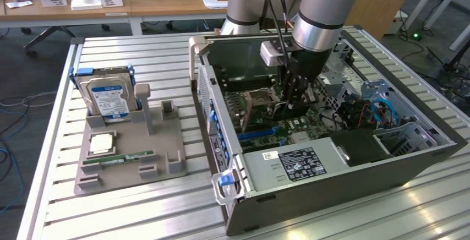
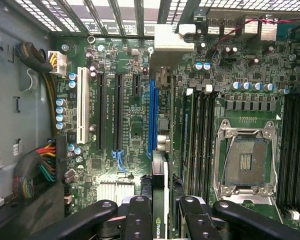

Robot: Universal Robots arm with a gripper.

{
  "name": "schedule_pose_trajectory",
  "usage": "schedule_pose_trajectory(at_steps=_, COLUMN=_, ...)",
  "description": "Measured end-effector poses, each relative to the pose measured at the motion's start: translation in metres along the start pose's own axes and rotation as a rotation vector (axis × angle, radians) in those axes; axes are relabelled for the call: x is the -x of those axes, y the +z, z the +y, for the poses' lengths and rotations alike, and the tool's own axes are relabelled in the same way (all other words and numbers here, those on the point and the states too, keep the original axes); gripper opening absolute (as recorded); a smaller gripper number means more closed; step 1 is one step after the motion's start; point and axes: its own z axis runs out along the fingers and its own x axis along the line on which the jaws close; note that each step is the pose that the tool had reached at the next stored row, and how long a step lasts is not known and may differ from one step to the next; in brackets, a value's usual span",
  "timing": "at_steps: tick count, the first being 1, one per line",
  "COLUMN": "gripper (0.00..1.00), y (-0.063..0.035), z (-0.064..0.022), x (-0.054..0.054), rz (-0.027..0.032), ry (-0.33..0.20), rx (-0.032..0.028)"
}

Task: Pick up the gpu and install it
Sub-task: 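Insert the gpu into the slot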

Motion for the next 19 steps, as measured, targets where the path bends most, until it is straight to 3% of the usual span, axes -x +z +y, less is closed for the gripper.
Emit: schedule_pose_trajectory(at_steps=19, gripper=0.26, y=0.0000, z=0.0127, x=-0.002, rz=0.0000, ry=0.000, rx=0.0000)
